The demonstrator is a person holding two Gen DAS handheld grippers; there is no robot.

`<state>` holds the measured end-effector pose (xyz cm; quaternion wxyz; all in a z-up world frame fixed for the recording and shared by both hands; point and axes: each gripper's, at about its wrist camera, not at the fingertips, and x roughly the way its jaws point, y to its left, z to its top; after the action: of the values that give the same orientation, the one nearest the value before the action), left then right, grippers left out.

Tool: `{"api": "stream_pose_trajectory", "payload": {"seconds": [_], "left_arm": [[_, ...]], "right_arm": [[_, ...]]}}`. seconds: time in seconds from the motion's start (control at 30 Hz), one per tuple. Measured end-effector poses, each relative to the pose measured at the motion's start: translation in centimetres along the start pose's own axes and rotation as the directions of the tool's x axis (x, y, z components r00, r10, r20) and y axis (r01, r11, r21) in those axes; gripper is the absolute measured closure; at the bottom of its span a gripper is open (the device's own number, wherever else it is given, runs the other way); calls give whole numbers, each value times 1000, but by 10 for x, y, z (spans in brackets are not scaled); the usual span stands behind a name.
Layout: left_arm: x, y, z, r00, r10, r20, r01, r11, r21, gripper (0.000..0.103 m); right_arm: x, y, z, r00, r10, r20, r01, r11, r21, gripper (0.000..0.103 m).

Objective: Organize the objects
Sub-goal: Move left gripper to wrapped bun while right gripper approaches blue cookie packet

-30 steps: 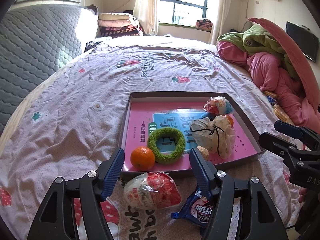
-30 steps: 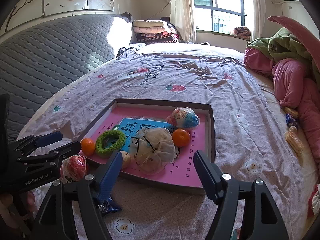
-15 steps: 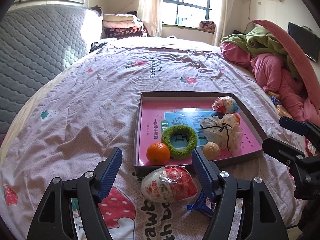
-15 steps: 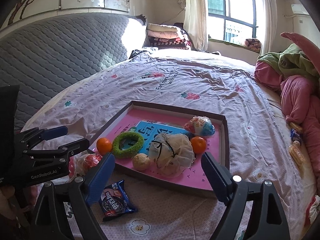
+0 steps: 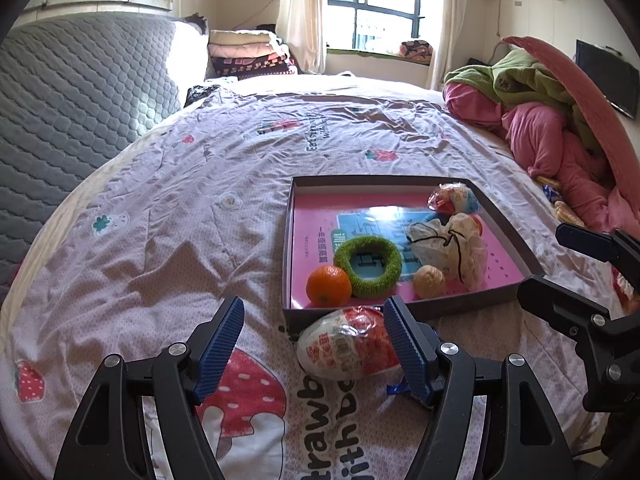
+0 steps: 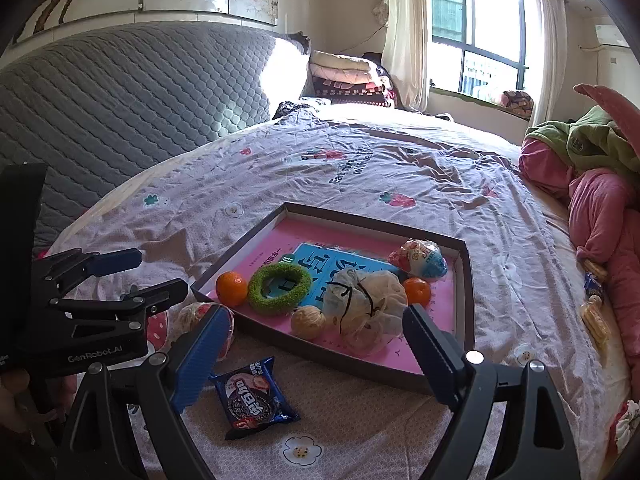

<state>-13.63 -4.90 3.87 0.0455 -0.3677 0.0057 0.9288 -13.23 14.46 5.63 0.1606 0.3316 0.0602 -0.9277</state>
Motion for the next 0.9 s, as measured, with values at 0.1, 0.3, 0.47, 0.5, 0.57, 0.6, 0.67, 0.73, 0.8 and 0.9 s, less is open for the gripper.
{"api": "stream_pose_trajectory", "payload": {"seconds": [0.1,0.3,0.47,0.5,0.57,0.6,0.67,0.73,0.8,0.9], "left_arm": [[1,-1,-6,1000,0,-12,0,1000,14,29],[5,0,-16,999,12,-30,-10,999,37,29],[10,1,-25,999,12,-42,-9,998,66,29],[11,2,-27,999,7,-47,-3,997,72,29],[14,4,-31,998,-11,-59,15,997,72,29],[16,6,-33,998,-22,-65,27,997,68,29],[19,8,-35,996,-46,-77,51,997,56,29],[21,9,-36,995,-63,-78,67,996,57,29],[23,8,-37,995,-68,-74,73,995,67,29],[26,6,-39,994,-81,-78,88,992,94,29]], "right_arm": [[0,7,-5,1000,6,-9,-6,1000,-21,15],[7,16,-24,999,10,-52,-13,998,-58,15],[15,17,-39,996,13,-90,-19,998,-62,15],[16,18,-41,995,14,-96,-20,998,-65,15],[19,19,-46,994,12,-106,-20,997,-74,15],[19,20,-47,994,15,-112,-24,997,-78,15],[21,22,-51,992,17,-121,-28,996,-89,15],[23,24,-54,991,25,-129,-38,994,-98,15],[26,26,-57,990,27,-141,-42,994,-106,15],[31,29,-59,988,30,-155,-48,992,-112,15]]}}
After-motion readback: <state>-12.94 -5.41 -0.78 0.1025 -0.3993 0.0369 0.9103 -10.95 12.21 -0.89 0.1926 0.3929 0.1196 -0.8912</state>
